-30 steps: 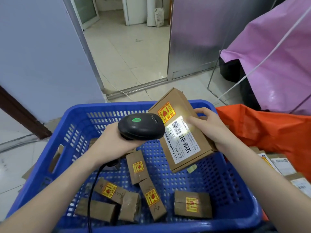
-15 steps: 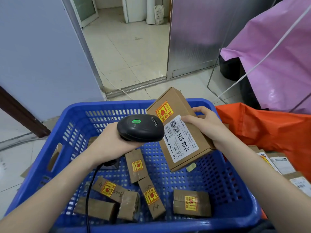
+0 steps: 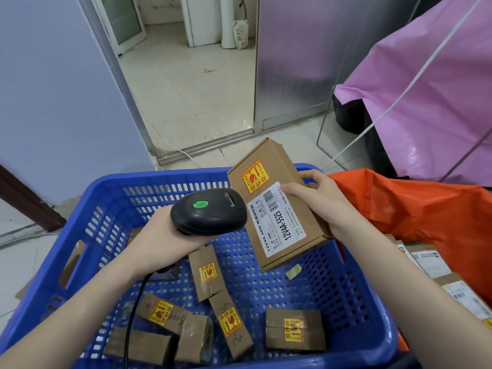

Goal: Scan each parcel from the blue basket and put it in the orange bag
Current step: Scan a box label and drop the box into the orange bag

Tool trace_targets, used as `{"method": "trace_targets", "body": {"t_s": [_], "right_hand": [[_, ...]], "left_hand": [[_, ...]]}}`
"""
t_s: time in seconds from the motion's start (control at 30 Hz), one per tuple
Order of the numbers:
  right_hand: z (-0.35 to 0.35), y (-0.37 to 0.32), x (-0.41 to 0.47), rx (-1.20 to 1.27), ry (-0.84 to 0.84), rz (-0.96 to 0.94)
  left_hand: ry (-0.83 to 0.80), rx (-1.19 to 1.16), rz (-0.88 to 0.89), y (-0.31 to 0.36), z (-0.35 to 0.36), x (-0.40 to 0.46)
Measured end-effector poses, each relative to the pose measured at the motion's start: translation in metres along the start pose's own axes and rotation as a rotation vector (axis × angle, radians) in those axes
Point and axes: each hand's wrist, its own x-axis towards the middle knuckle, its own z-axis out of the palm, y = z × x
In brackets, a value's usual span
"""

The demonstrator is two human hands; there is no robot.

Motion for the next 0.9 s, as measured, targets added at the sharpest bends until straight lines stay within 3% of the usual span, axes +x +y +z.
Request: {"method": "trace_targets", "body": {"t_s": [0.27,0.47,0.67,0.9], "right_hand": [[-0.069,-0.017,-0.003,0.068,0.26,-0.14],[-0.137,0.003,-0.008,-0.063,0.45,-0.199],[-0.179,0.047,-0.014,-0.184,0.53,-0.118],[-0.212,0.101,-0.006,-0.025,0.636,0.048]], "left_hand": [[0.058,0.023,0.0,0.017,0.039,0.017],[0.077,0.008,0.015,0.048,0.094,0.044],[-0.01,0.065,0.018,0.061,0.147,0.065],[-0.147,0.101,0.037,0.066,0.2,0.081]]}}
